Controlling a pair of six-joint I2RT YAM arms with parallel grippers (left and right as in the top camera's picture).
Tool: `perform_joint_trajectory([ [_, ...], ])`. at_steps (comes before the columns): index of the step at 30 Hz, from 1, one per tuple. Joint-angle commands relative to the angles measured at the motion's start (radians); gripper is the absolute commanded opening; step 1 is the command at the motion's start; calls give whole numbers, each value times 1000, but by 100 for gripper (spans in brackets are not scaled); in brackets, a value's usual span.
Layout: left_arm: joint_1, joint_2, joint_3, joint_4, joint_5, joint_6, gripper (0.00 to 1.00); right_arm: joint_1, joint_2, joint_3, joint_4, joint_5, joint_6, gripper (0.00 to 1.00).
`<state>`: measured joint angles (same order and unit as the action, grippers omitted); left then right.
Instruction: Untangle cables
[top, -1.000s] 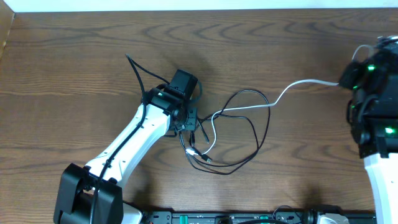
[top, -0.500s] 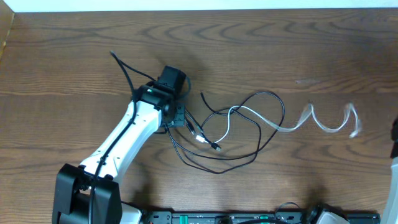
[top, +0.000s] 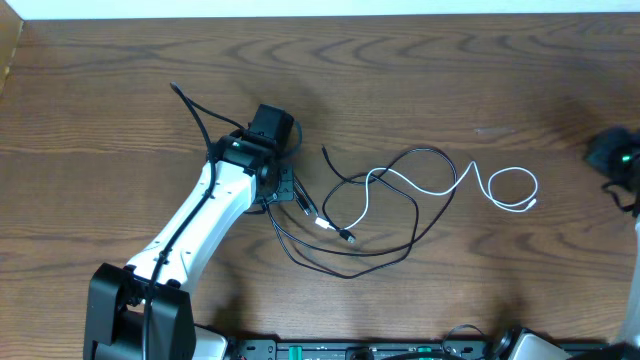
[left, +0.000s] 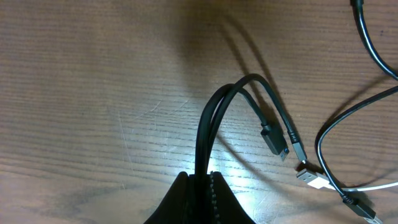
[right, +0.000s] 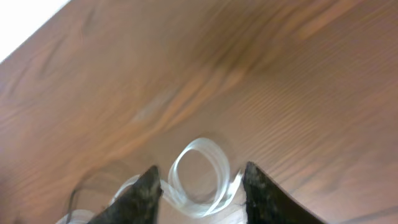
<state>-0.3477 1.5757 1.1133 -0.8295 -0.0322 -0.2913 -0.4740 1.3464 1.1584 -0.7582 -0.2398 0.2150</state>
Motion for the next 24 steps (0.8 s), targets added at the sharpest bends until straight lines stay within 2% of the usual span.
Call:
perform_joint_trajectory([
  [1, 4, 8, -5, -3, -2, -10, 8, 43, 35, 15, -86, -217, -37, 49],
  [4, 4, 8, -5, -2, -2, -10, 8, 85, 60, 15, -185, -216, -37, 62],
  [8, 4, 7, -5, -2, -2, -10, 7, 143, 80, 11, -255, -216, -37, 71],
  [14, 4, 7, -5, 0, -2, -10, 7, 237, 109, -18, -254, -202, -19, 72],
  [19, 4, 7, -5, 1, -2, -21, 7, 314, 159, -81, -220, -173, 73, 71],
  [24, 4, 7, -5, 0, -2, -21, 7, 362, 201, -140, -113, -174, 178, 70],
])
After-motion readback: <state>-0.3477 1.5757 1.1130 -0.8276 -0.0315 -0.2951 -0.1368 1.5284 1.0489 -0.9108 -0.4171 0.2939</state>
